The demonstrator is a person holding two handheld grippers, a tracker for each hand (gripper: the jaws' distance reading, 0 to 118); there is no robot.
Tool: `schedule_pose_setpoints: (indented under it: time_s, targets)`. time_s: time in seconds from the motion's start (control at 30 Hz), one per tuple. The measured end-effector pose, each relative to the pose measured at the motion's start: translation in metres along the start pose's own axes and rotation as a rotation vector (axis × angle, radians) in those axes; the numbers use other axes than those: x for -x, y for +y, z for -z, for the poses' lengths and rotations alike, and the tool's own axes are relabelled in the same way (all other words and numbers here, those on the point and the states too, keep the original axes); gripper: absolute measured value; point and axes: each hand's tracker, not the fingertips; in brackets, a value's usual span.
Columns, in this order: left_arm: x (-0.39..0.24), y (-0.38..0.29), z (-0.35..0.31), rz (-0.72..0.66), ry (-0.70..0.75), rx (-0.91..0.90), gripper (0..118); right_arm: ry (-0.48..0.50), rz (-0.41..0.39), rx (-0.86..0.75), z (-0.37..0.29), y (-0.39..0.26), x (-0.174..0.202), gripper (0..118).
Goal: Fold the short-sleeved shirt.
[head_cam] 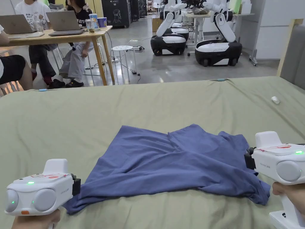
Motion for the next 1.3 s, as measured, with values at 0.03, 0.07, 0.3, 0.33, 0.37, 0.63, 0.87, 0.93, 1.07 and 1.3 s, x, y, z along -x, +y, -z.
schedule_pose_setpoints:
  time_s: [0.03, 0.07, 0.3, 0.33, 0.37, 0.63, 0.87, 0.93, 1.07, 1.3]
  targets:
    - [0.004, -0.001, 0.001, -0.003, -0.007, 0.004, 29, 0.004, 0.001, -0.004, 0.0, 0.0, 0.0, 0]
    - [0.006, -0.003, 0.002, -0.002, -0.027, 0.022, 49, 0.01, 0.005, -0.004, 0.0, 0.0, 0.001, 0]
    - [0.013, -0.018, 0.021, -0.008, -0.033, 0.094, 101, 0.027, -0.002, 0.011, -0.002, -0.002, 0.007, 0]
    - [0.013, -0.02, 0.024, -0.009, -0.029, 0.108, 101, 0.028, -0.004, 0.014, -0.001, -0.002, 0.008, 0]
    - [0.014, -0.023, 0.027, -0.006, -0.031, 0.126, 97, 0.027, -0.008, 0.017, 0.0, -0.003, 0.01, 0]
    - [0.012, -0.034, 0.036, -0.018, -0.066, 0.132, 2, 0.026, -0.015, 0.026, 0.008, 0.0, 0.006, 0]
    - [0.012, -0.023, 0.029, -0.036, -0.077, 0.118, 2, 0.068, -0.036, 0.029, 0.045, 0.035, -0.01, 5]
    - [0.01, -0.02, 0.028, -0.04, -0.081, 0.11, 2, 0.113, -0.015, 0.03, 0.055, 0.048, -0.014, 46]
    - [0.001, -0.016, 0.021, -0.021, -0.08, 0.083, 2, 0.161, 0.03, 0.104, 0.109, 0.065, -0.031, 74]
    - [-0.003, -0.013, 0.026, -0.015, -0.094, 0.087, 2, 0.119, -0.083, 0.23, 0.161, 0.058, -0.018, 70]
